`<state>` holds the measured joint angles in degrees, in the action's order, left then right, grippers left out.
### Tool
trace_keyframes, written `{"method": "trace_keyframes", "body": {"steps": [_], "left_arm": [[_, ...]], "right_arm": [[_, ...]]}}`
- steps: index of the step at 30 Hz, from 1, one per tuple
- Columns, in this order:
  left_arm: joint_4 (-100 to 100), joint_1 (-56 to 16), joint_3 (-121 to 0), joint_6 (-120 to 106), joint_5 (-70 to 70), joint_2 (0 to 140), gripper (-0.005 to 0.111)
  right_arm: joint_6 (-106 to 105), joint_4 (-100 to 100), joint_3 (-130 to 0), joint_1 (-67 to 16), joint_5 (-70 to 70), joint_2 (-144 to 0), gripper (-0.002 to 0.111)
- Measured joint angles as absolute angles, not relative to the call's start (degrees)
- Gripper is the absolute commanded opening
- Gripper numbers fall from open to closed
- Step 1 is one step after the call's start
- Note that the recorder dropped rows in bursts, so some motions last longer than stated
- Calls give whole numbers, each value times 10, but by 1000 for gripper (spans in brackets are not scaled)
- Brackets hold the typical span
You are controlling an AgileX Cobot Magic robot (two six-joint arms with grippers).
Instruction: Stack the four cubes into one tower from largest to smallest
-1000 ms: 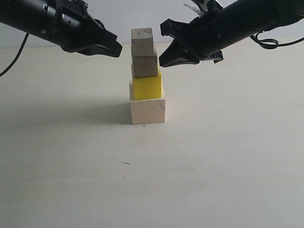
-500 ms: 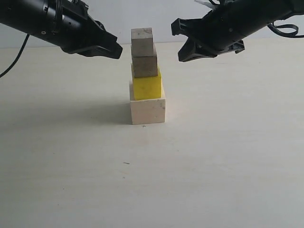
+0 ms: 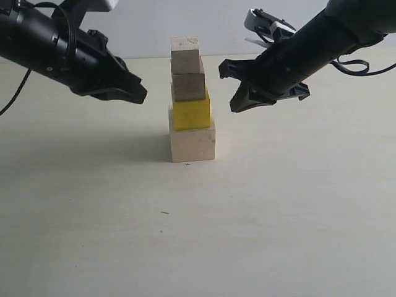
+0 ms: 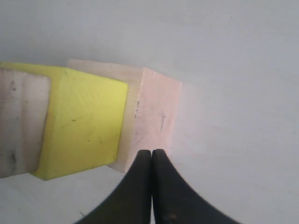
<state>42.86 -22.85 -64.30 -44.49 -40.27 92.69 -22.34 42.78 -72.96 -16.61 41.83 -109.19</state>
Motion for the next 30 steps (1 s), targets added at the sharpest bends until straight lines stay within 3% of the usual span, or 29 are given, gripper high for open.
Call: {"method": "trace_keyframes", "body": {"steps": [30], "left_arm": [[466, -213, -588, -496, -386, 927, 0]], "right_arm": [[-306, 554, -730, -166, 467, -1119, 0]]}}
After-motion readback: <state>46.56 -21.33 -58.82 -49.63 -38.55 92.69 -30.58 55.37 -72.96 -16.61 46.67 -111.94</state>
